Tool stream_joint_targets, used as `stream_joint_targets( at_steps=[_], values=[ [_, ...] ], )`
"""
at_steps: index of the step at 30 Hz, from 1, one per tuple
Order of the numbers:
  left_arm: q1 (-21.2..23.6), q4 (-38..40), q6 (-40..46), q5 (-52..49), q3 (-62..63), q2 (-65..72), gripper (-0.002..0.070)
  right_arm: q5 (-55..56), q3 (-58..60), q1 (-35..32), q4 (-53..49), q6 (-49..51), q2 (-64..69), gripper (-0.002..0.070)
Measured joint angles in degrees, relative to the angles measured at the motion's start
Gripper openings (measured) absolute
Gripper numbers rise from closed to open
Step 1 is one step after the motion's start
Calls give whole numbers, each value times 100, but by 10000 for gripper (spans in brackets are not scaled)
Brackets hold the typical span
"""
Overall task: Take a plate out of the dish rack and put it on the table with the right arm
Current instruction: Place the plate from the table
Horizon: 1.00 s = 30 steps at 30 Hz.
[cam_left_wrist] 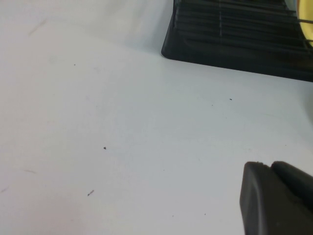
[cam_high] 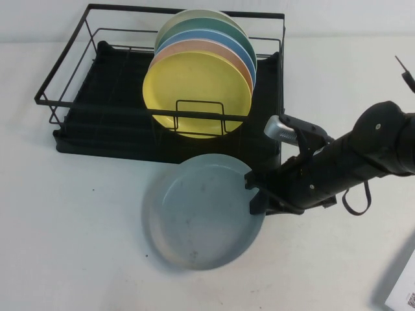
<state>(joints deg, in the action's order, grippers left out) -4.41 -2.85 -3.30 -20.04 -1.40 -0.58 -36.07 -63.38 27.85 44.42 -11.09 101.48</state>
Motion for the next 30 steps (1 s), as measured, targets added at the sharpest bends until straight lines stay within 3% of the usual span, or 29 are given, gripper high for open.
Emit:
stream_joint_targets(
  at_steps=[19,26,30],
  values=[
    [0,0,0,0,0,0,-4,368,0,-45,379,-143,461,48],
    [0,0,0,0,0,0,-4,583,0,-45,312,-143,732,118],
    [0,0,0,0,0,0,-4,639,0,-45,352,-143,732,219]
  ],
)
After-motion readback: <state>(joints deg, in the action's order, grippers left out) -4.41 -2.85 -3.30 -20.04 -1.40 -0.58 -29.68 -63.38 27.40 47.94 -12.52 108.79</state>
